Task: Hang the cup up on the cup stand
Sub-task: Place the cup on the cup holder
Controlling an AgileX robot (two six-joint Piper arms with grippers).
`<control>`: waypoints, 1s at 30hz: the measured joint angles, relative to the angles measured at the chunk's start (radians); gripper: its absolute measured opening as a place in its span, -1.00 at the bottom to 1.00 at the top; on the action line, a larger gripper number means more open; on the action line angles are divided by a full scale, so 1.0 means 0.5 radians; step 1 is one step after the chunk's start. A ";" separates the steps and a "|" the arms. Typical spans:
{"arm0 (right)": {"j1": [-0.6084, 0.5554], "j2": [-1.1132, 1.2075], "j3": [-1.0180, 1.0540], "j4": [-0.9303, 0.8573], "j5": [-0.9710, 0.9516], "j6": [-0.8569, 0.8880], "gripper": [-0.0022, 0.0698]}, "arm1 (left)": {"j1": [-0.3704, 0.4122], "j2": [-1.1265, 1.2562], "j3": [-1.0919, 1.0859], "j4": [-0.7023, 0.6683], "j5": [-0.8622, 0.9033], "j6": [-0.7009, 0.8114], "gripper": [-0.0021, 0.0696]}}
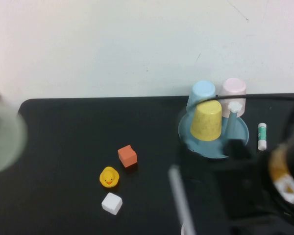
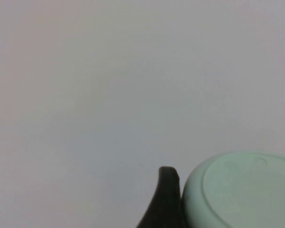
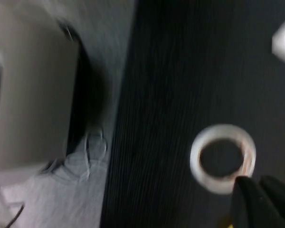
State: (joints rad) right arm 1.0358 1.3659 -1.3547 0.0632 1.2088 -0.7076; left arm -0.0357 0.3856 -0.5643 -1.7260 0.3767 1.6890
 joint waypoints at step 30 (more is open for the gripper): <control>0.000 -2.123 1.684 -1.242 -0.265 2.178 -0.93 | -1.072 2.889 -1.936 0.078 0.330 0.065 0.59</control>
State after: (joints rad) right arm 1.0358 0.3046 -0.5129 -0.5578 1.0765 0.3816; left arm -0.5719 1.8302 -1.5320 -1.6870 0.5415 1.7216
